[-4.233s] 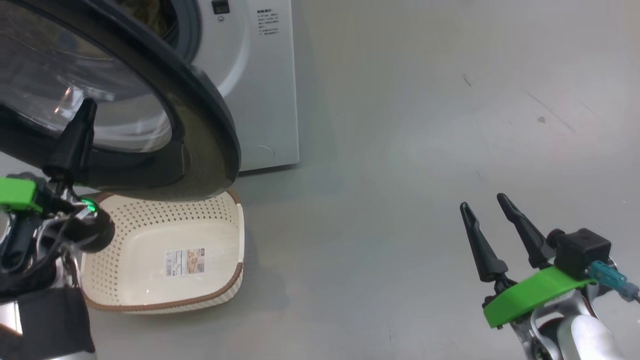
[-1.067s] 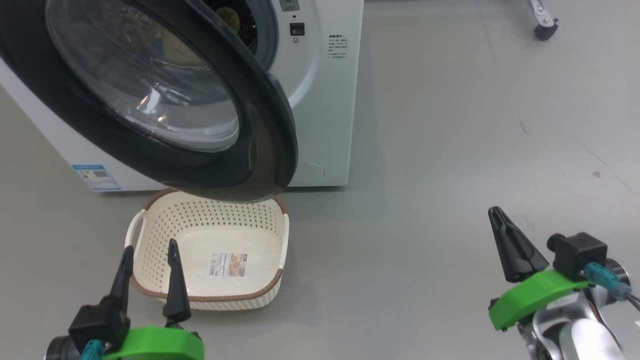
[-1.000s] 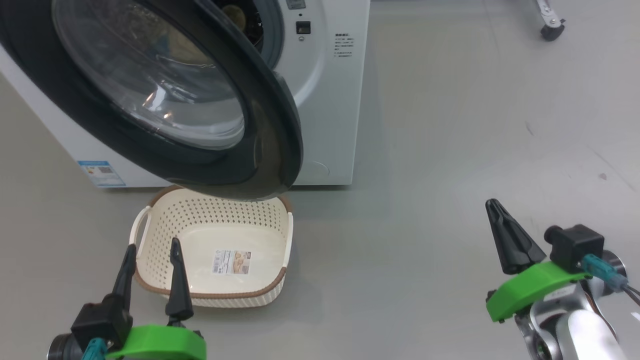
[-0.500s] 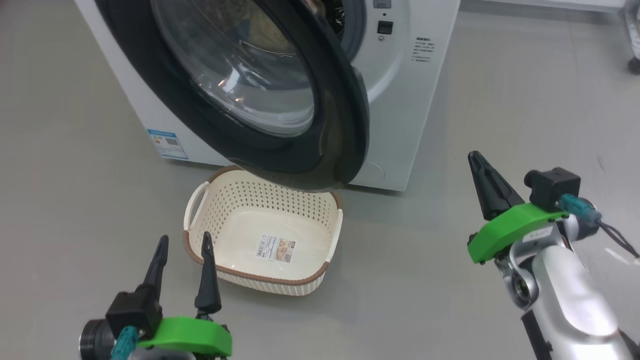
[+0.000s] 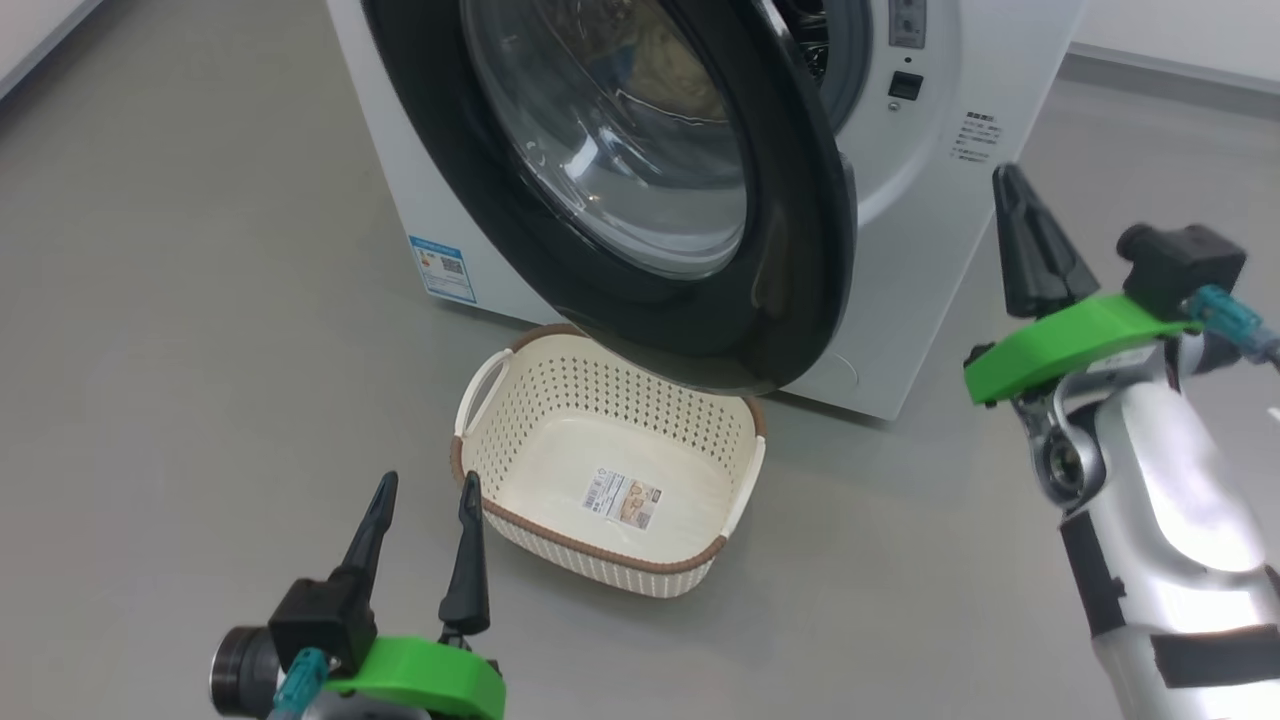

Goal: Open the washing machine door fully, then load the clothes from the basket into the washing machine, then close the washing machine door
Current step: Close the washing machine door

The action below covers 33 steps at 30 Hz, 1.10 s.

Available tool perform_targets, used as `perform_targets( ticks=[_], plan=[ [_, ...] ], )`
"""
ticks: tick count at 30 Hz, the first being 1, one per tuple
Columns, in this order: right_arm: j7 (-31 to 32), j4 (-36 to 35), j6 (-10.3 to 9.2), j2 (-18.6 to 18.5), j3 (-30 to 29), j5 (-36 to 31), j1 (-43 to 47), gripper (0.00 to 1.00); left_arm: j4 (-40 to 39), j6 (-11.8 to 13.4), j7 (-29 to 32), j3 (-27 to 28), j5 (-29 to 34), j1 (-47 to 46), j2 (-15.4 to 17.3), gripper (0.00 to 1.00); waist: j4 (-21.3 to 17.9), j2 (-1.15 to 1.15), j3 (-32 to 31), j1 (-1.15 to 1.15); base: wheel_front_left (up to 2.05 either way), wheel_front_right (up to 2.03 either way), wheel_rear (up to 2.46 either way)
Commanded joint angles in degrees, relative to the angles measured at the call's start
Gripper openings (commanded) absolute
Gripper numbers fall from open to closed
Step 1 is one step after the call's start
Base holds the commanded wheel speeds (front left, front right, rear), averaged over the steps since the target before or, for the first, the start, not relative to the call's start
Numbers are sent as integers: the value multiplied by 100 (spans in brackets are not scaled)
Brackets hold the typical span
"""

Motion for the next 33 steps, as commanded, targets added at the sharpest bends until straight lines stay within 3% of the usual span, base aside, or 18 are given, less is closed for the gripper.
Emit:
perform_targets(
  ticks=[1, 6, 10, 19, 33],
  plan=[
    [-70, -427, -16, -2, 107, 34, -374, 0, -157, -20, -37, 160, 62, -310, 38, 100, 92, 0, -43, 0, 0, 0, 0],
    [-79, -1174, -16, -2, 307, 142, -463, 0, -152, -33, -8, 101, 69, -318, 62, 100, 326, 0, -161, 0, 0, 0, 0],
    [-31, -1224, -16, -2, 663, 214, -413, 0, -169, -43, 29, 59, 70, -318, 88, 100, 520, 0, -234, 0, 0, 0, 0],
    [192, -289, -16, -2, 1033, 273, -334, 0, -221, -3, 44, 14, 73, -349, 104, 100, 765, 0, -233, 0, 0, 0, 0],
    [22, 1241, -16, -2, 730, 182, -683, 0, -188, 15, -40, -9, 32, -430, 110, 100, 1150, 0, -253, 0, 0, 0, 0]
  ],
)
